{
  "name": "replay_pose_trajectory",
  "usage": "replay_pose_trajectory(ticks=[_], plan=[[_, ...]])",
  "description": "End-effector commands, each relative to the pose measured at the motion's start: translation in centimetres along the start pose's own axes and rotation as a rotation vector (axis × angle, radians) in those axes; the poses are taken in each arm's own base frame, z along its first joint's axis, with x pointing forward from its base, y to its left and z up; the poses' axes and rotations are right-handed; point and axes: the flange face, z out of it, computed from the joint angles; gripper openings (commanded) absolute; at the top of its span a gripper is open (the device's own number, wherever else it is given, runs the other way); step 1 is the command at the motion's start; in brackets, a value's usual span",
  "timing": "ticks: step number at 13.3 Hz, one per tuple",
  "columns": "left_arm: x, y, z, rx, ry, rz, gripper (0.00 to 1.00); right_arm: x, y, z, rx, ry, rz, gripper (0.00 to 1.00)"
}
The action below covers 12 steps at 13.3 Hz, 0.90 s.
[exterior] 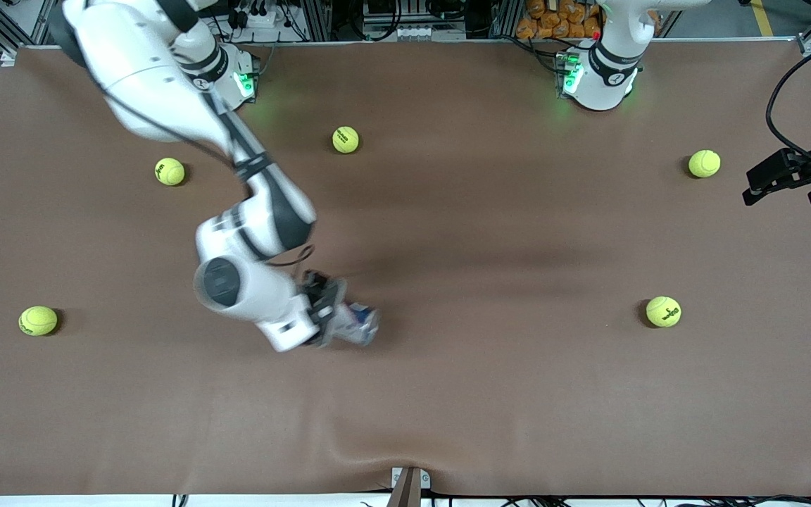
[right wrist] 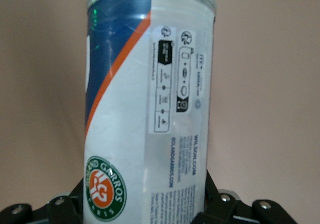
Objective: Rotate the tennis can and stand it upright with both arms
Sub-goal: 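Carry the can with the right gripper toward the table middle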
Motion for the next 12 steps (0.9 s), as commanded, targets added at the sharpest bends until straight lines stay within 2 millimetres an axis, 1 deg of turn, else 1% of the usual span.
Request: replay_pose_trajectory(ticks=[1,2,3,5,6,8,10,11,12], plan=[[-0.2,0.0,-0.4,-0.032,-0.006,-0.006,1.0,5.8,-5.6,3.5,-0.029,0.004,-0.121,0.96],[-0.1,0.1,-0.3,-0.05,-0.007,-0.005,1.0,7.2,-7.1,4.6,-0.053,0.009,-0.117,0.95],[-0.1,0.0,-0.3,-0.052,-0.007,-0.006,1.0,8.0,-7.9,5.8,-0.071,0.007,-0.123,0.95],[-0.1,0.0,-0.3,-0.052,-0.007,-0.006,1.0,9.0,-9.1,8.0,-0.092,0.004,-0.149,0.94],[-0.1,0.0,-0.3,-0.054,-0.007,-0.008,1.0,9.4,-9.6,8.2,-0.094,0.0,-0.158,0.94],[-0.1,-0.1,-0.1,-0.053,-0.011,-0.012,1.0,9.1,-9.2,7.9,-0.103,-0.004,-0.154,0.94],[-0.1,0.0,-0.2,-0.053,-0.008,-0.012,1.0,9.1,-9.1,7.4,-0.101,-0.005,-0.149,1.0],[-0.1,0.2,-0.2,-0.054,-0.009,-0.011,1.0,8.9,-8.9,7.0,-0.099,-0.006,-0.144,1.0],[-0.1,0.0,-0.3,-0.054,-0.007,-0.014,1.0,8.8,-9.0,6.2,-0.078,-0.017,-0.139,1.0]])
